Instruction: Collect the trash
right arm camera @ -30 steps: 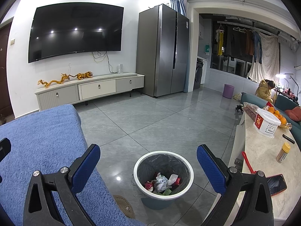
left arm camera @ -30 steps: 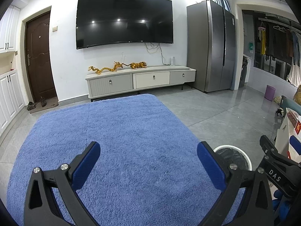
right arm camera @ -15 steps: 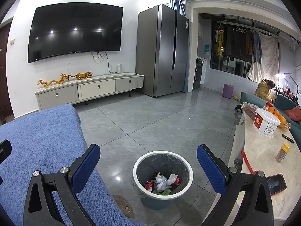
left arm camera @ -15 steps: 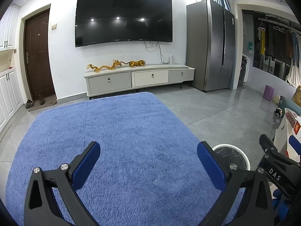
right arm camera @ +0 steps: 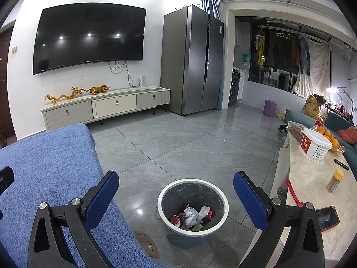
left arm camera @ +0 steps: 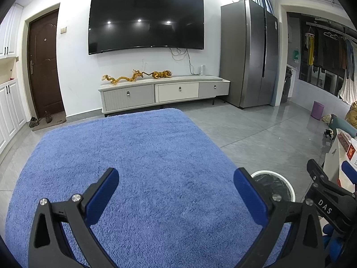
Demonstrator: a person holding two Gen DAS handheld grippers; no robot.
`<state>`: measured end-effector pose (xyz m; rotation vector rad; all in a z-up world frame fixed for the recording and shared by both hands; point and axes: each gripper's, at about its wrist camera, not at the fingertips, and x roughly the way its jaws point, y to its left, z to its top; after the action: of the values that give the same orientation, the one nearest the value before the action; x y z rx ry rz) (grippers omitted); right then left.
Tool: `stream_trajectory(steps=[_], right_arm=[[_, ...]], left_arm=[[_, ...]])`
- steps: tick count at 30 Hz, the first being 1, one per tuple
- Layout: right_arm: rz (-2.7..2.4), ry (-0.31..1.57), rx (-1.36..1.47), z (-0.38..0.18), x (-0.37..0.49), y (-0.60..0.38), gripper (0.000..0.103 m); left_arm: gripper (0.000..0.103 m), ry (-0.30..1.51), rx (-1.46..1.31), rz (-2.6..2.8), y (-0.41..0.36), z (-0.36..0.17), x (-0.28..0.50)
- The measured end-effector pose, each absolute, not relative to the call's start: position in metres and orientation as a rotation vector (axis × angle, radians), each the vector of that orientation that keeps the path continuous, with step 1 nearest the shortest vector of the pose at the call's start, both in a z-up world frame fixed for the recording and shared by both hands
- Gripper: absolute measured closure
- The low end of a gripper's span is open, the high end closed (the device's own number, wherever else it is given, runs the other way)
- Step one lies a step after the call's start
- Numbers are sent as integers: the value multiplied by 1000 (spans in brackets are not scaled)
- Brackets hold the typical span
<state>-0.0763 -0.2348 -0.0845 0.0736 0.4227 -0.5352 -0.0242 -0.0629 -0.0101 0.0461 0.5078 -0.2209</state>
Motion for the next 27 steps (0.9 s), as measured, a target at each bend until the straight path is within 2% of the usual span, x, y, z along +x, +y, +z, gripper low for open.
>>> stream_trajectory(steps=[27], right_arm=[[-537,415,72,-82,-81,-236,0]], left_arm=[[0,523,44,-231,-66,-13,-31]])
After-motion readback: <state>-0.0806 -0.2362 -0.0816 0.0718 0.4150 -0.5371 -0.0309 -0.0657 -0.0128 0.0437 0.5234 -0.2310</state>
